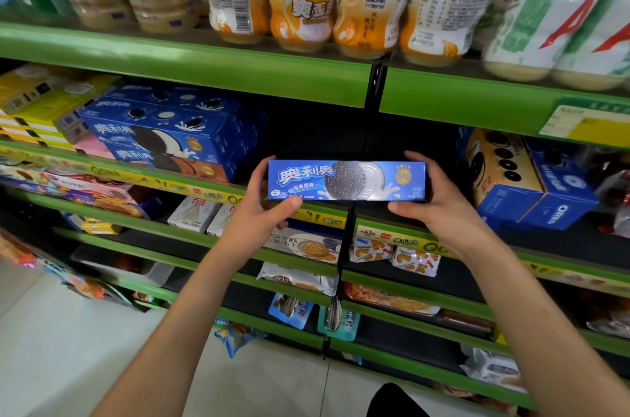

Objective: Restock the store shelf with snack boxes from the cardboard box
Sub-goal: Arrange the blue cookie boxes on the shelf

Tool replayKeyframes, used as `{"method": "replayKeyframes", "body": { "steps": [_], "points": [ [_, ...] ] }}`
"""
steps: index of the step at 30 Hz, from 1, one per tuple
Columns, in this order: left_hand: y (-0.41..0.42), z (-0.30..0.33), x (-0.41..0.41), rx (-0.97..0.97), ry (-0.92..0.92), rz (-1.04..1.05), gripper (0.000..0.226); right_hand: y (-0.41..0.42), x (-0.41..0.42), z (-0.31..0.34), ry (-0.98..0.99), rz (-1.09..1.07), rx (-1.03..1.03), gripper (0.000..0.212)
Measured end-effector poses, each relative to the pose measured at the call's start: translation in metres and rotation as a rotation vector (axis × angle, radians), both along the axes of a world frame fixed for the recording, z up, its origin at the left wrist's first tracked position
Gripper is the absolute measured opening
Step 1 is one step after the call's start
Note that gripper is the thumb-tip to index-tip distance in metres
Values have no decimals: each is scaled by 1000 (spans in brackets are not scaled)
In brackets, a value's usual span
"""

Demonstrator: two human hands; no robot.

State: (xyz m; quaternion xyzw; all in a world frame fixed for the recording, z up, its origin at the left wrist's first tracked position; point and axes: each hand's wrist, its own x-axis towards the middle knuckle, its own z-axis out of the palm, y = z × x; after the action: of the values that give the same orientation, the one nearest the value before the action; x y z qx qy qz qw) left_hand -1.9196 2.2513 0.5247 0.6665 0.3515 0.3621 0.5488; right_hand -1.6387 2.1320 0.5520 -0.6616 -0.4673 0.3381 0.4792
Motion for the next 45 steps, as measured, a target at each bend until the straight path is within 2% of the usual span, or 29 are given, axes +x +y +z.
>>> {"method": "replayKeyframes", "body": {
  "steps": [32,45],
  "points": [
    [1,-3,-1,0,20,-5,90,5,2,-2,59,29,30,86],
    [-3,-2,0,-3,32,2,82,5,1,-2,70,22,34,80]
  ]
}}
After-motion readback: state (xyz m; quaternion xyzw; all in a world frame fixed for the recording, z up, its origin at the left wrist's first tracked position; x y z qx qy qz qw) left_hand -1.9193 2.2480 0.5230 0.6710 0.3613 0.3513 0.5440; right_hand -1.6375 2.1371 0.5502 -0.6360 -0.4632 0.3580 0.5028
